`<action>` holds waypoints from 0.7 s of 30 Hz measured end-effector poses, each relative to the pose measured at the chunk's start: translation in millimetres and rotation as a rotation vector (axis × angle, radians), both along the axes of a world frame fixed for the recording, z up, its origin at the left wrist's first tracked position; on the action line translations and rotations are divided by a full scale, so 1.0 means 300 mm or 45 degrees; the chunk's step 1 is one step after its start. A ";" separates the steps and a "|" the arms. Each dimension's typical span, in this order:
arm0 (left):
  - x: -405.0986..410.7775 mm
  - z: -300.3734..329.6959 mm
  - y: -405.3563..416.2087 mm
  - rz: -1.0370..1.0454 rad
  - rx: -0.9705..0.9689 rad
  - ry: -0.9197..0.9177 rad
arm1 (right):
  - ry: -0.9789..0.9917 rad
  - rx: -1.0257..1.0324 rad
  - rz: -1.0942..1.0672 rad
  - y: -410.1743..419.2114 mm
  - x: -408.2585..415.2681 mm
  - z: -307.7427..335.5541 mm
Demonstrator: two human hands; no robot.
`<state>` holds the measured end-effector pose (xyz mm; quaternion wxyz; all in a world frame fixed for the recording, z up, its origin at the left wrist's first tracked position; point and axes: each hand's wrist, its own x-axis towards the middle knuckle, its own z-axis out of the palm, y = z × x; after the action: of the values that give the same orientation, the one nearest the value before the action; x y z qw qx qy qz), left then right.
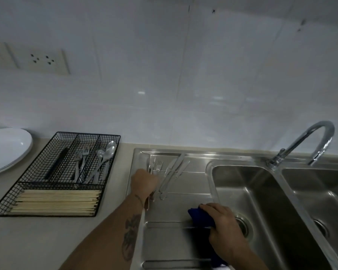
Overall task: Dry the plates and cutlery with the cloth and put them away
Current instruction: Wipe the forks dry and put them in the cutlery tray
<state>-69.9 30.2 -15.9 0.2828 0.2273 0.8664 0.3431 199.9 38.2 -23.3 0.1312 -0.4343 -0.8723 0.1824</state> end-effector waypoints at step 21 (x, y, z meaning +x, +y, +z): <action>-0.043 0.302 -0.401 -0.659 0.296 0.755 | -0.002 0.430 -0.030 -0.228 -0.417 0.229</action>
<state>-82.9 -89.9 74.6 0.0701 0.5572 0.7800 0.2760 74.8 -30.2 45.3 0.2038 -0.4163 -0.8855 0.0314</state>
